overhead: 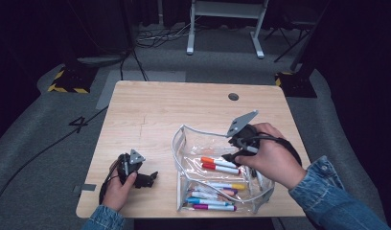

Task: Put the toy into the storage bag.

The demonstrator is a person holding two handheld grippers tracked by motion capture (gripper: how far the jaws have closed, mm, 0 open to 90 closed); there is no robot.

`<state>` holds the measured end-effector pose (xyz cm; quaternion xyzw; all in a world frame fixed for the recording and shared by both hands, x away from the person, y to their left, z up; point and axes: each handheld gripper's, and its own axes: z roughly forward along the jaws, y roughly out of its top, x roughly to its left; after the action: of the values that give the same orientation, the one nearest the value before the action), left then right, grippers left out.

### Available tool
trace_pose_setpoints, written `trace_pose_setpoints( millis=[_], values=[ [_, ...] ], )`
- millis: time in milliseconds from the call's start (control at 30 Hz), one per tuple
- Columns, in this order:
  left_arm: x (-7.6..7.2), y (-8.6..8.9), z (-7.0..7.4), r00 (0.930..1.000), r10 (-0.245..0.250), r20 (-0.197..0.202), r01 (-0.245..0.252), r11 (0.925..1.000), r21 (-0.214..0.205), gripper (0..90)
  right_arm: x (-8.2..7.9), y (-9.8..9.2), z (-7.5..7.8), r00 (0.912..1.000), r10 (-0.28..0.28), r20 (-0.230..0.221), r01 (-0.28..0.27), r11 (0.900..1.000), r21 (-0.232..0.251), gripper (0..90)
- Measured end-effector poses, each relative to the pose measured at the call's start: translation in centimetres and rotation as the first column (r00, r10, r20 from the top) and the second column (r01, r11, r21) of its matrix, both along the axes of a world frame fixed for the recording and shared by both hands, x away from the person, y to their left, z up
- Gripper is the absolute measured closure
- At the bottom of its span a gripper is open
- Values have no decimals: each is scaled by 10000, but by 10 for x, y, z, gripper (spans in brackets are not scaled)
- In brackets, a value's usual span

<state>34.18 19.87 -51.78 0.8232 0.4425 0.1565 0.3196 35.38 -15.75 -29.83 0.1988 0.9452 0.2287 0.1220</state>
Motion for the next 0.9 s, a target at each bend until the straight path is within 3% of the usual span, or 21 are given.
trace_pose_setpoints(
  millis=[133,300,400,600,667,733,900],
  values=[
    [0,0,0,10000,0,1,0,10000,-1,0,7,-25,14,9964,-780,319,763,9958,501,477],
    [0,0,0,10000,-5,-4,5,10000,-14,0,16,-61,26,9794,-1941,562,1869,9758,1135,491],
    [0,0,0,10000,1,1,-1,10000,-17,0,22,-82,30,9622,-2645,652,2541,9576,1357,499],
    [0,0,0,10000,1,-1,-1,10000,2,0,35,-123,23,9200,-3899,399,3779,9095,1733,502],
    [0,0,0,10000,-5,2,5,10000,1,0,38,-134,17,9038,-4276,168,4179,8904,1805,499],
    [0,0,0,10000,3,2,-3,10000,-2,0,41,-145,8,8823,-4706,-89,4646,8679,1759,493],
    [0,0,0,10000,2,0,-2,10000,0,0,44,-165,-26,8517,-5184,-764,5240,8399,1413,480]
  ],
)
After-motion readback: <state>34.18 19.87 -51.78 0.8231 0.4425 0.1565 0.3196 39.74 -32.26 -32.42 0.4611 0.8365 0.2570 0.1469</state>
